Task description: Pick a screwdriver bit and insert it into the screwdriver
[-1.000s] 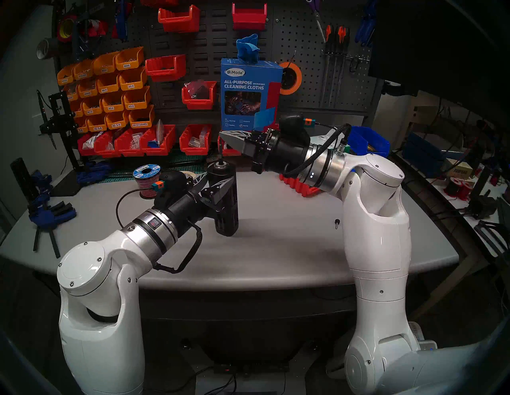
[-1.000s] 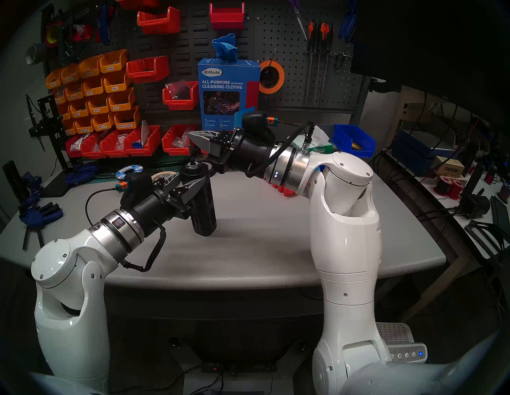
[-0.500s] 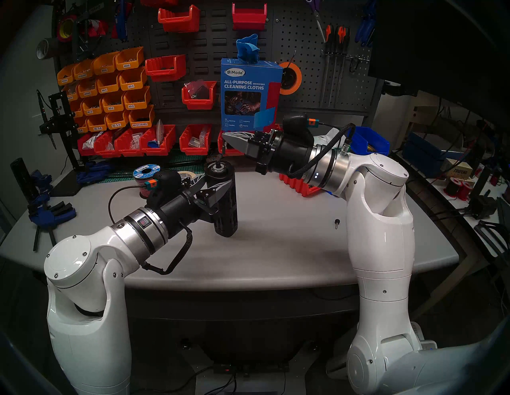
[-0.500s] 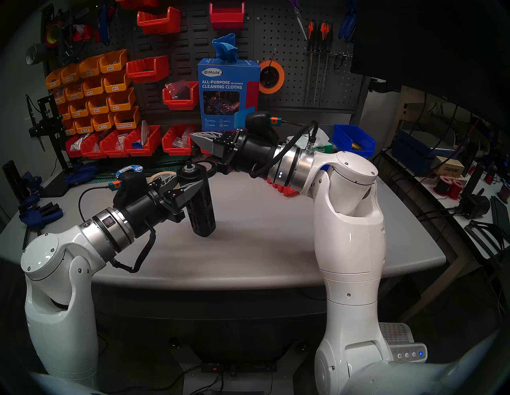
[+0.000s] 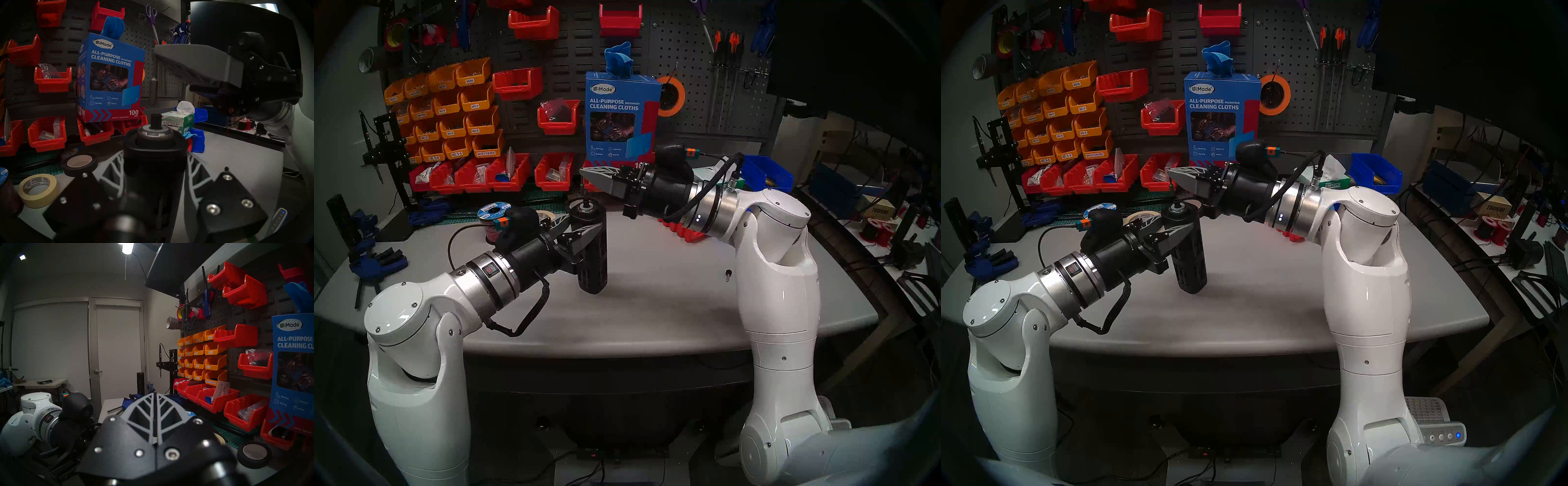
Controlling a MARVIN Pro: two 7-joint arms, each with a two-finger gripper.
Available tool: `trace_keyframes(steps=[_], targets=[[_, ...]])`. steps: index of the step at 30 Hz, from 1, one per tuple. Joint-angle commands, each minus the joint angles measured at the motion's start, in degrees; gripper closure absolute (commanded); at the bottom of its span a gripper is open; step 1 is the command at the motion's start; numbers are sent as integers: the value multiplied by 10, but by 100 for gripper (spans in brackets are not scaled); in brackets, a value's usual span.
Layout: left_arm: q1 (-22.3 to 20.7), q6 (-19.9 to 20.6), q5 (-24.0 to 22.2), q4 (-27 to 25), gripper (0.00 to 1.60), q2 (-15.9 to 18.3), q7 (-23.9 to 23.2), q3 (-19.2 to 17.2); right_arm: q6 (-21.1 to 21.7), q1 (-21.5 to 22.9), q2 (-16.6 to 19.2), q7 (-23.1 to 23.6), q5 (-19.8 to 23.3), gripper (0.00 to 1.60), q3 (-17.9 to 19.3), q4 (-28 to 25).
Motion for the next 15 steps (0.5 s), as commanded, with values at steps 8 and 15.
trace_keyframes(steps=[8,15], targets=[[-16,8,5,-10,160,6,10,5,-1,9,-1,-5,-1,160,8,-26],[-13,9,2,-10,160,8,10,5,2,4,-1,-7,-1,160,11,-31]])
